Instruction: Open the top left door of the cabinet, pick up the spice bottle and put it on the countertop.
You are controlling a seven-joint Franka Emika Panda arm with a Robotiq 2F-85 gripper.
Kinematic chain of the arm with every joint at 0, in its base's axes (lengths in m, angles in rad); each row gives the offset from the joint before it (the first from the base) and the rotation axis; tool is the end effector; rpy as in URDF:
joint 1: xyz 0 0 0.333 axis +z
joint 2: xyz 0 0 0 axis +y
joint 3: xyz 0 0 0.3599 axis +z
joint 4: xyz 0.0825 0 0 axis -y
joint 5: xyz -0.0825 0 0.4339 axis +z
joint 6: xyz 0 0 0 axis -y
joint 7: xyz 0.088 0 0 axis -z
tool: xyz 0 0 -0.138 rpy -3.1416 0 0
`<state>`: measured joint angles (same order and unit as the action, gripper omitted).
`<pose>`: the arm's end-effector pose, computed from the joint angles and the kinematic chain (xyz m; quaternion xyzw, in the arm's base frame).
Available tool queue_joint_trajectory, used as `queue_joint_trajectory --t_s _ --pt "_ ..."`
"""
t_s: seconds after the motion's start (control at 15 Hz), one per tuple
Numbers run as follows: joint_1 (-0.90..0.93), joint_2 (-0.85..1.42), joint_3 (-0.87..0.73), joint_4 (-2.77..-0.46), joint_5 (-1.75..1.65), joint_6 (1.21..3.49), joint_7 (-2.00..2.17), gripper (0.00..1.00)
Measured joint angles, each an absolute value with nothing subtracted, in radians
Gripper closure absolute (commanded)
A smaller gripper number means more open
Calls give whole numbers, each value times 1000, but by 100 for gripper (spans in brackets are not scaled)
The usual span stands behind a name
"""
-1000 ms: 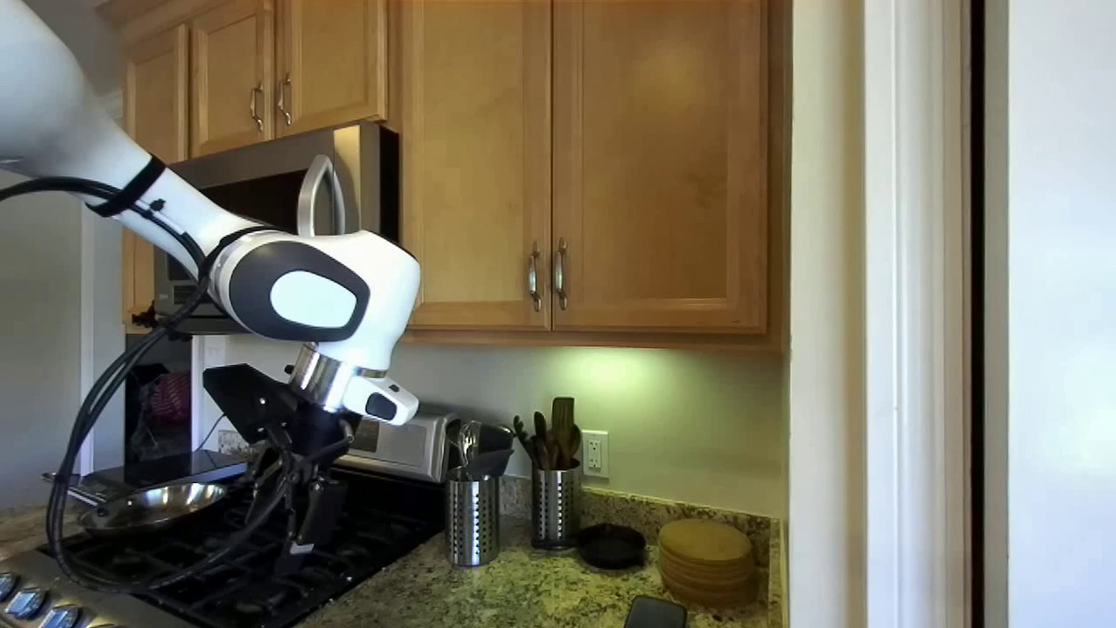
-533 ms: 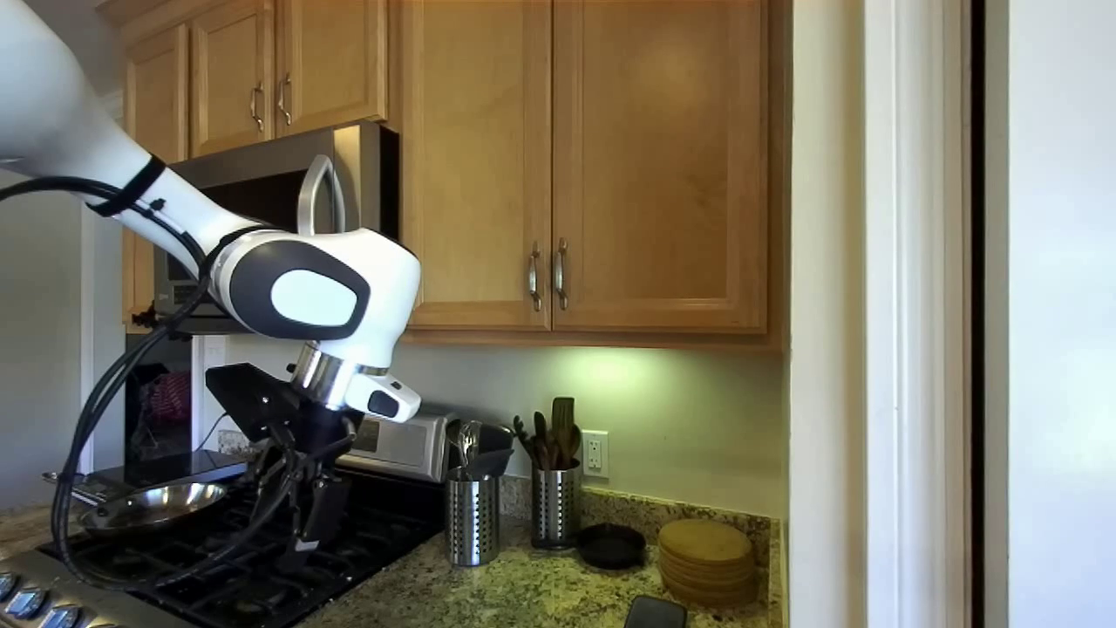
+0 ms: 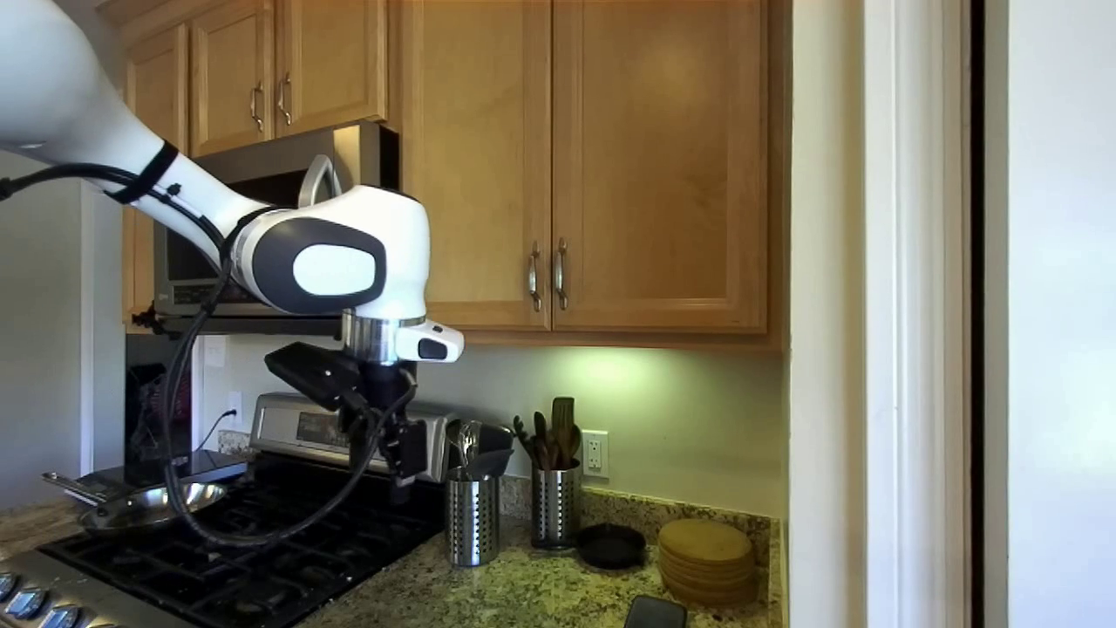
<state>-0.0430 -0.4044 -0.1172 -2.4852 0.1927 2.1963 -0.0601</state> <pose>0.4532 -0.0617 0.4298 -0.9882 0.0980 -0.0656 0.0975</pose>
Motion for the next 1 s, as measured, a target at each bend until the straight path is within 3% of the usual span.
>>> queue_joint_trajectory --t_s 0.47,1.0 --pt "-40 -405 -98 -2403 159 2415 -104 0" --pt "-40 -405 -93 -2402 157 2428 -104 0"
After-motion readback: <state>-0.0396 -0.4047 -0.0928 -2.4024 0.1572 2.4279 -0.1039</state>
